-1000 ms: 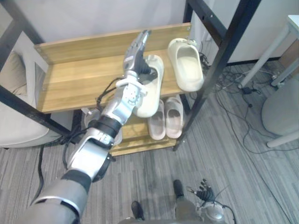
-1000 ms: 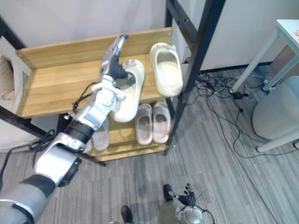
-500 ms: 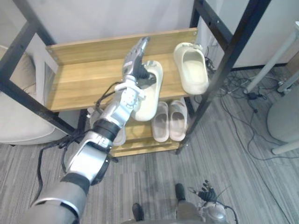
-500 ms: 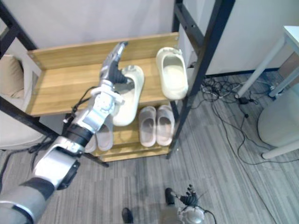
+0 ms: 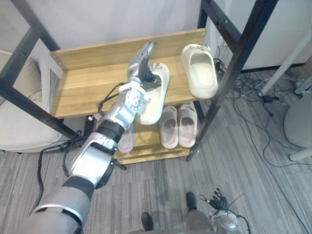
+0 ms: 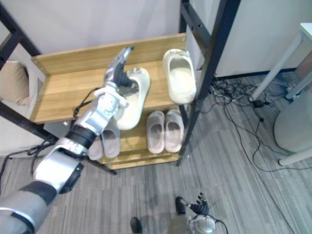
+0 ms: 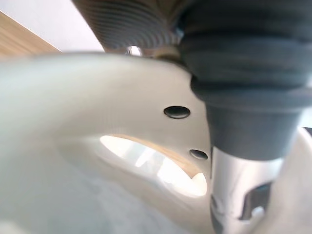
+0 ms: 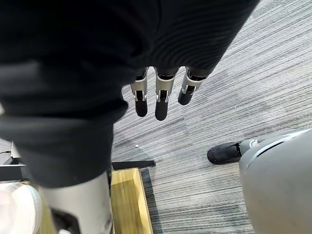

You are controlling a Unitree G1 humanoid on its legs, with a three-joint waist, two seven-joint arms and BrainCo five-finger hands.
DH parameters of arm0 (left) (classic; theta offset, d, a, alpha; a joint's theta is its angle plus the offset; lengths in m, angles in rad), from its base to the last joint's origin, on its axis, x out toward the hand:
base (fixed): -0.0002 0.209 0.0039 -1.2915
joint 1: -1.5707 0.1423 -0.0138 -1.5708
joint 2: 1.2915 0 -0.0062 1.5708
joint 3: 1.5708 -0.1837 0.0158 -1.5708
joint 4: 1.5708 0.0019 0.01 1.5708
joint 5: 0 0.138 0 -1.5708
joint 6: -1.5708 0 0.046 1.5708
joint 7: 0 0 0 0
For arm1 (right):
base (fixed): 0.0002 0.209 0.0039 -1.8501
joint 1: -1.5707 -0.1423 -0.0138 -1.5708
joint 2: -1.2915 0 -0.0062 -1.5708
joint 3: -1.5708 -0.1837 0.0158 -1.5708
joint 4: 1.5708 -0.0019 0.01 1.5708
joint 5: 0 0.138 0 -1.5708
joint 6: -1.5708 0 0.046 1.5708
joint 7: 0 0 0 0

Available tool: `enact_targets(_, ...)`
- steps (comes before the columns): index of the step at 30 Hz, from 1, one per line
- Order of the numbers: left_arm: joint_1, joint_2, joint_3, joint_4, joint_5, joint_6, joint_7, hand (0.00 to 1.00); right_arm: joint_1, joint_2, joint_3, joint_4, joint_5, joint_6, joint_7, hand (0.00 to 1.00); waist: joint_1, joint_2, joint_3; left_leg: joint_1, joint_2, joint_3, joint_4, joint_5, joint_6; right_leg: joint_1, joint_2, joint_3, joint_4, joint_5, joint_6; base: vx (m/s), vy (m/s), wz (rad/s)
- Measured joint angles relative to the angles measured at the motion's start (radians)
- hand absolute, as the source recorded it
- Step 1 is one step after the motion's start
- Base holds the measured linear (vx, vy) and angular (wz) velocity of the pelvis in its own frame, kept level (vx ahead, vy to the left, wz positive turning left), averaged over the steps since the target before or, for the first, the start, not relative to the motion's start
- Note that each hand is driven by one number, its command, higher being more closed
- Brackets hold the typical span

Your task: Organize the slippers on the shoe rack

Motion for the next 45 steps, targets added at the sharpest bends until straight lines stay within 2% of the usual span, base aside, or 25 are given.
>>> enact_targets(6, -0.018, 0.014, -0.009, 0.001, 0.016, -0.005, -0.012, 0.00, -0.006, -0.011, -0.023, 0.000, 0.000, 0.000, 0.000, 0.00, 0.000, 0.020, 0.011, 0.000, 0.002, -0.001, 0.000, -0.001, -0.001, 0.001, 0.002, -0.002, 0.003, -0.001, 0.001, 0.00, -0.011, 0.00)
enact_targets(12, -0.018, 0.016, -0.019, 0.001, 0.017, -0.006, -0.022, 0.00, -0.007, -0.015, -0.023, 0.000, 0.000, 0.001, 0.000, 0.00, -0.002, 0.027, 0.015, 0.002, 0.003, -0.012, 0.002, 0.000, -0.001, 0.010, 0.001, -0.012, 0.001, -0.001, 0.002, 0.00, 0.000, 0.04)
enact_targets(27, 0.001, 0.016, -0.019, -0.015, 0.004, -0.008, -0.039, 0.00, -0.017, -0.021, -0.022, 0.000, 0.000, 0.011, 0.004, 0.00, -0.021, 0.038, 0.022, 0.005, 0.007, -0.037, 0.011, 0.000, -0.003, 0.033, 0.000, -0.040, -0.002, -0.005, 0.007, -0.01, -0.016, 0.05)
enact_targets(45, 0.058, 0.031, -0.016, -0.075, -0.005, -0.021, -0.040, 0.00, -0.019, -0.026, -0.002, 0.002, 0.000, 0.018, 0.009, 0.00, -0.020, 0.040, 0.023, 0.010, 0.009, -0.061, 0.017, 0.000, -0.003, 0.053, 0.000, -0.063, 0.001, -0.009, 0.010, -0.01, -0.016, 0.03)
